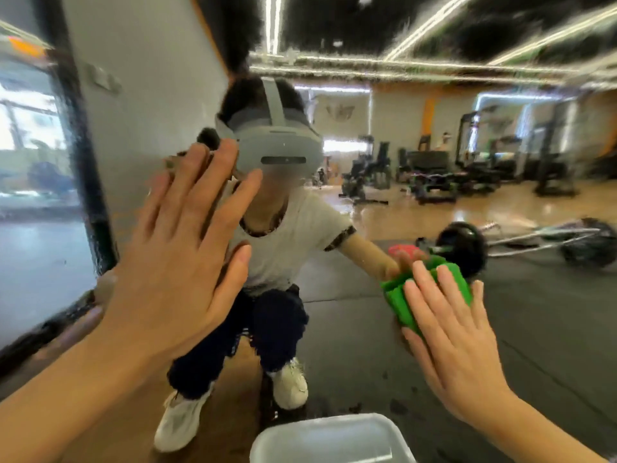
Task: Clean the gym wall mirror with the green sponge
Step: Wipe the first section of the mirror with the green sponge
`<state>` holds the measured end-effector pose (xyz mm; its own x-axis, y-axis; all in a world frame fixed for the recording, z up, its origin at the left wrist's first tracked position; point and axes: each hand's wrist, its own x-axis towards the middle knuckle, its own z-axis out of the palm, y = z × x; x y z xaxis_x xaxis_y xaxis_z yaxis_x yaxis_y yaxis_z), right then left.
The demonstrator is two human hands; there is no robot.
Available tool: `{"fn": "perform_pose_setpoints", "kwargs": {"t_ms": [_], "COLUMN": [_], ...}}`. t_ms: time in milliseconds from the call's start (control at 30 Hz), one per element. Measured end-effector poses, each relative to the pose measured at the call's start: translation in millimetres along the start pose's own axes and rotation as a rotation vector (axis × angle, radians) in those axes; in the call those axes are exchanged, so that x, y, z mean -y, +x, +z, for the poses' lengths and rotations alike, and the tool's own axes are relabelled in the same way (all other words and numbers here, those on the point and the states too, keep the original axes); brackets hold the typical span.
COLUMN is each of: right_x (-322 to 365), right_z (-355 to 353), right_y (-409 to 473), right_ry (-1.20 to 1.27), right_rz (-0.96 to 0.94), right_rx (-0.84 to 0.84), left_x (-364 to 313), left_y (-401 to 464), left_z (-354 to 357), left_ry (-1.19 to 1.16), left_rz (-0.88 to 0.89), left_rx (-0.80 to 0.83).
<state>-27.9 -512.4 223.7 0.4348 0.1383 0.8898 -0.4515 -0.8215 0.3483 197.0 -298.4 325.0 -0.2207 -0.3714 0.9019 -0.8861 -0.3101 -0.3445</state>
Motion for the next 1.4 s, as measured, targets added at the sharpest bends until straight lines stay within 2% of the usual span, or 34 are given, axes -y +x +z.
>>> {"fn": "perform_pose_setpoints", "kwargs": {"t_ms": [67, 167, 267, 333, 433, 533, 600, 700, 767, 867, 967, 1033, 1100, 1133, 1233, 1300, 1333, 1400], "right_x": [-19, -50, -42, -12, 36, 34, 18, -26, -40, 7, 66, 58, 34, 26, 1, 4, 13, 39], "right_z": [-8, -23, -19, -6, 14, 6, -5, -21, -27, -5, 12, 9, 0, -4, -19, -16, -10, 3], "right_y": [55, 152, 178, 139, 42, 16, 63, 165, 204, 158, 52, 24, 56, 87, 189, 215, 205, 152], "right_ry": [0.033, 0.11, 0.123, 0.126, 0.074, 0.033, 0.077, 0.17, 0.095, 0.153, 0.056, -0.04, -0.03, 0.0, 0.094, 0.094, 0.076, 0.035], "right_rz": [0.089, 0.353, 0.474, 0.425, 0.216, 0.084, 0.128, 0.398, 0.535, 0.472, 0.19, 0.044, -0.009, 0.018, 0.276, 0.391, 0.384, 0.237], "right_rx": [-0.122, -0.358, -0.474, -0.403, -0.157, -0.03, -0.101, -0.316, -0.355, -0.374, -0.134, -0.037, -0.044, -0.102, -0.339, -0.433, -0.423, -0.292], "left_x": [1, 1, 3, 3, 3, 4, 3, 2, 3, 2, 2, 3, 2, 1, 1, 2, 3, 2], "left_y": [-1, -1, -1, -2, -2, -2, -3, -1, -1, -3, -2, -1, -2, -2, -1, -1, -2, -3], "left_z": [0, 1, 3, 4, 5, 4, 3, 1, 1, 2, 2, 1, 1, 1, 2, 3, 3, 3], "left_ry": [0.003, 0.008, 0.004, 0.003, 0.006, 0.004, -0.002, -0.023, -0.035, -0.018, -0.004, -0.007, -0.008, -0.01, -0.009, -0.002, -0.001, -0.007], "left_rz": [0.006, 0.01, 0.012, 0.015, 0.019, 0.018, 0.019, 0.017, 0.015, 0.011, 0.012, 0.004, 0.0, 0.002, 0.008, 0.008, 0.007, 0.009], "left_rx": [0.004, 0.002, -0.015, -0.03, -0.044, -0.036, -0.032, -0.027, -0.021, -0.031, -0.026, -0.014, -0.006, -0.002, -0.008, -0.011, -0.011, -0.006]}}
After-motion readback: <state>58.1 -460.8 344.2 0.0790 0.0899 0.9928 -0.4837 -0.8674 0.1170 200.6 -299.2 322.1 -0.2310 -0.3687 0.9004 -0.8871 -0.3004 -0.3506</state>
